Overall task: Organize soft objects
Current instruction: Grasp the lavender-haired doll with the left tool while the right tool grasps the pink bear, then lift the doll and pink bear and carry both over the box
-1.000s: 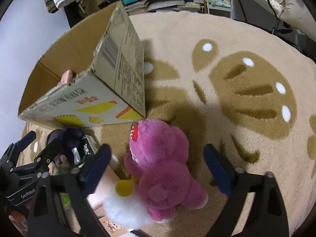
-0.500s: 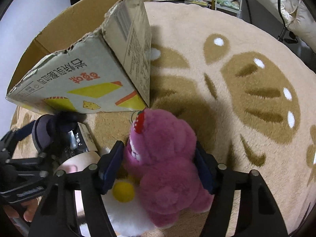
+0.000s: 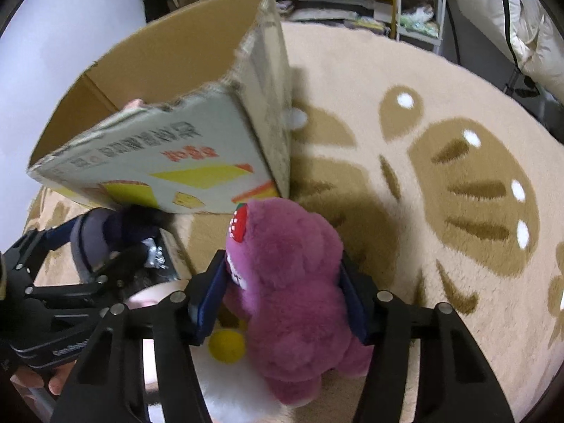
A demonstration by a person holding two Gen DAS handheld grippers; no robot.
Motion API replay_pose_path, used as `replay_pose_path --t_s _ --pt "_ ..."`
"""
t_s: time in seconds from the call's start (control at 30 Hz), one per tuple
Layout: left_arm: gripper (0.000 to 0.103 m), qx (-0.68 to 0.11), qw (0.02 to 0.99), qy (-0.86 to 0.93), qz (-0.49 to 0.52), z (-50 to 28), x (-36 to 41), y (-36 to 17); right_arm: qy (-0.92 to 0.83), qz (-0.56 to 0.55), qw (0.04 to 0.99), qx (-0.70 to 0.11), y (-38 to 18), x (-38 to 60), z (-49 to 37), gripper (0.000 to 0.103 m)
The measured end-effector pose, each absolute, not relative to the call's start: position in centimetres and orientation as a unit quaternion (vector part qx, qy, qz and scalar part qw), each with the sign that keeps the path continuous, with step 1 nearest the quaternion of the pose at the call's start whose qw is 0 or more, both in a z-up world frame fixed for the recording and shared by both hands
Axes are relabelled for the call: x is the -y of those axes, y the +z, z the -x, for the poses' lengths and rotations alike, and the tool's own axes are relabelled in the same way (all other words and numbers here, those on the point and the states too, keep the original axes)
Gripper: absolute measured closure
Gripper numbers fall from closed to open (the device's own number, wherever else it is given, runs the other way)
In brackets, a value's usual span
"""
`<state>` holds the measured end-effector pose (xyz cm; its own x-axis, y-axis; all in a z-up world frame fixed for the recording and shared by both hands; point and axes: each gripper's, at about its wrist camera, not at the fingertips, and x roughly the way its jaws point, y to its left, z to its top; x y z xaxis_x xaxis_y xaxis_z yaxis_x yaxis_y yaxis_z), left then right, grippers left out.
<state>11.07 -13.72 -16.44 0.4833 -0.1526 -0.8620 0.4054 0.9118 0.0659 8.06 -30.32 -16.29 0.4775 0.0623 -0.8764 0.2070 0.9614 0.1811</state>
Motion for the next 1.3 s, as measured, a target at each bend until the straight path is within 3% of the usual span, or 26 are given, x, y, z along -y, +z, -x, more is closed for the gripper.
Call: replay_pose_path --t_s 0.33,0.7,1.3 --pt "0.027 -0.487 0.851 -0.156 -0.119 -10.3 12.0 -16.3 -0.037 -0.138 0.858 -0.494 -15.6 30.3 -7.6 0.041" --pt "0.027 -0.482 0.859 -0.129 -0.111 -8.3 10.2 -15.1 -0.039 -0.144 0.869 -0.471 -14.9 31.0 -6.4 0.040" --pt "0.027 -0.409 0.903 -0.088 -0.097 -6.0 8.4 -10.5 -0.023 -0.098 0.929 -0.357 -8.8 28.5 -2.2 0.041"
